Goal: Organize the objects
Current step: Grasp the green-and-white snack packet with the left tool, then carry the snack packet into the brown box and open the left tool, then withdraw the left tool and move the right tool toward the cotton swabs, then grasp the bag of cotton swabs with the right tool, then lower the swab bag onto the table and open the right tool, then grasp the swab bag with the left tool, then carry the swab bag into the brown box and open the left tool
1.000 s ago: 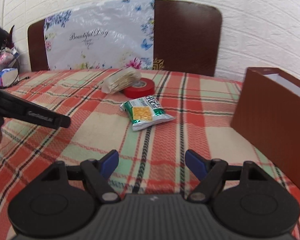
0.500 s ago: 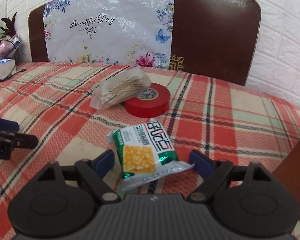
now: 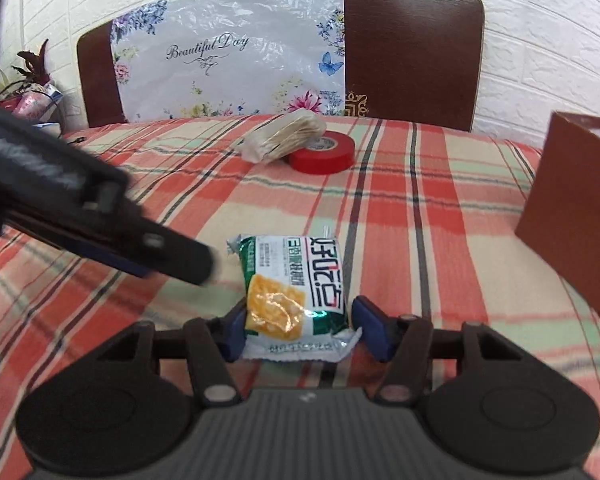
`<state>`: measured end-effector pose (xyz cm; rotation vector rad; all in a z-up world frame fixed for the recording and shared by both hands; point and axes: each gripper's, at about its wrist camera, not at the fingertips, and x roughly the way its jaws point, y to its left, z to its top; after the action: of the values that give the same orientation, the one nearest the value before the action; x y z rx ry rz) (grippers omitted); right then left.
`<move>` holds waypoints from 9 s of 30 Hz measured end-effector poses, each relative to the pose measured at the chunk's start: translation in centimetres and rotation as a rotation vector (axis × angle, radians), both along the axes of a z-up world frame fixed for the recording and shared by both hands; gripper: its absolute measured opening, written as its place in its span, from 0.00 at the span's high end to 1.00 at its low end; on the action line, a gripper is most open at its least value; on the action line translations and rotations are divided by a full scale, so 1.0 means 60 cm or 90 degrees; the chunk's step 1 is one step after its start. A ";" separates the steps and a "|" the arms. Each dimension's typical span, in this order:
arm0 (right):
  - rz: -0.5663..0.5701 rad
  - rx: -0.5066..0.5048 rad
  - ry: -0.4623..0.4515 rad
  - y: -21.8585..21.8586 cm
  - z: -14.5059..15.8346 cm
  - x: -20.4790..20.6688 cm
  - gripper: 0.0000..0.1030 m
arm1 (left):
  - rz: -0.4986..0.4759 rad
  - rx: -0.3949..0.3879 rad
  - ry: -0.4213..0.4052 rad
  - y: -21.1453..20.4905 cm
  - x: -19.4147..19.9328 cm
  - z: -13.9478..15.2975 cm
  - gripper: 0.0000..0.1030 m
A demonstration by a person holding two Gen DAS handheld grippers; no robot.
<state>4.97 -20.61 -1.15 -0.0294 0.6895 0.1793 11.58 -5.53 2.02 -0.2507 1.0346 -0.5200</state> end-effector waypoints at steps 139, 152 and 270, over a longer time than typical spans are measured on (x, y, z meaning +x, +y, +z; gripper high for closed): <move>0.083 -0.188 -0.037 0.121 0.031 0.137 0.31 | 0.256 0.239 -0.321 0.228 0.100 -0.044 0.41; -0.188 -0.025 0.014 -0.096 0.029 -0.081 0.30 | 0.242 0.379 -0.341 0.175 0.075 -0.036 0.37; -0.290 -0.035 -0.209 -0.343 0.158 -0.091 0.30 | -0.320 0.033 -0.198 -0.494 -0.013 0.173 0.53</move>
<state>-0.48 -41.20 8.31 0.0444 0.3589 -0.2782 10.81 -35.20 12.41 0.1422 0.8004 -0.9520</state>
